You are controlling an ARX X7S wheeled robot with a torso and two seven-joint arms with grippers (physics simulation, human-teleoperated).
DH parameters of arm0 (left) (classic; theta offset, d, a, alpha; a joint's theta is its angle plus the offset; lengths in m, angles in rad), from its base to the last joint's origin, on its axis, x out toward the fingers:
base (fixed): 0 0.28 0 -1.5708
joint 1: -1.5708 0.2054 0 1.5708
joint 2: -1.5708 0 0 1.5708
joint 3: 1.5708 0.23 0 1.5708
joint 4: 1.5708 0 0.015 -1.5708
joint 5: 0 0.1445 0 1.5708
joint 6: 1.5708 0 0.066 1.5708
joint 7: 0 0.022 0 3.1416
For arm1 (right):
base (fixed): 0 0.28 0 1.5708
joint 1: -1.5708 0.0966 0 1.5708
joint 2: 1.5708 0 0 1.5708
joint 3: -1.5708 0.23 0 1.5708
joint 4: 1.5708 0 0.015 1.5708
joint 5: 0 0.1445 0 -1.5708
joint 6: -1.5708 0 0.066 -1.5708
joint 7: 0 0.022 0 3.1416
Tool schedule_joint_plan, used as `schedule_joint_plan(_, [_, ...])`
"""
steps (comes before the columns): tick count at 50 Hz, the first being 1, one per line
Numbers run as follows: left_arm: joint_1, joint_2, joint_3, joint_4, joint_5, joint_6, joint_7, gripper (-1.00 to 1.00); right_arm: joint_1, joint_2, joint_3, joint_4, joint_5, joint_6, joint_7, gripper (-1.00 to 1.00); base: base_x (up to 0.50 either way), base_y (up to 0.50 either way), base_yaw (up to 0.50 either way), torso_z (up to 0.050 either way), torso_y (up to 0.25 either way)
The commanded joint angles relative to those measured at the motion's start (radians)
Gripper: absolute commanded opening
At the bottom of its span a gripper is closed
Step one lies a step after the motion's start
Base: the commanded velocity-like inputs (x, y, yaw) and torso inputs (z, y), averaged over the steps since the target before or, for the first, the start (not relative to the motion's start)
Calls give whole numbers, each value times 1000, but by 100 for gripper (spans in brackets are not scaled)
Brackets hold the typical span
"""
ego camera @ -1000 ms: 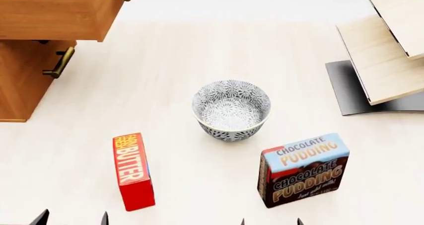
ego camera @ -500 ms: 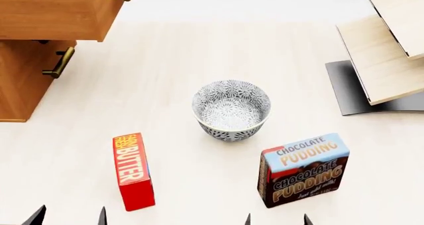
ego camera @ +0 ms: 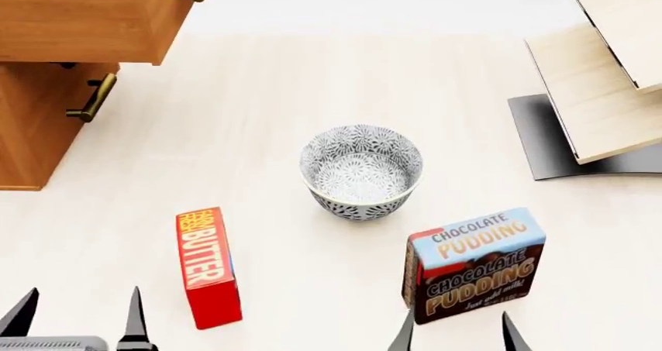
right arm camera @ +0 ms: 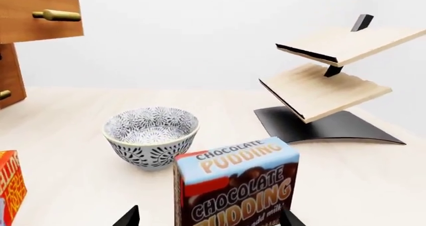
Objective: Close the top drawer of the cabinet.
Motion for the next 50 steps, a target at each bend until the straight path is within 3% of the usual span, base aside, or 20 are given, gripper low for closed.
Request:
schedule_joint_plan(1, [4,-18,4,80,1,-39,-21,100,1,11,-2,-65,-7,34,30,100,0,0,0,0,0])
schedule_joint_plan(38, [36,-58,11,157,-18,-38,-81,100,-22,31,-14,-147,-12,61,89,100,0,0,0,0,0])
schedule_joint_plan(50, [34,-65,21,150,-25,-32,-87,100,-14,35,-19,-127,-7,54,94,100,255,0,0,0,0])
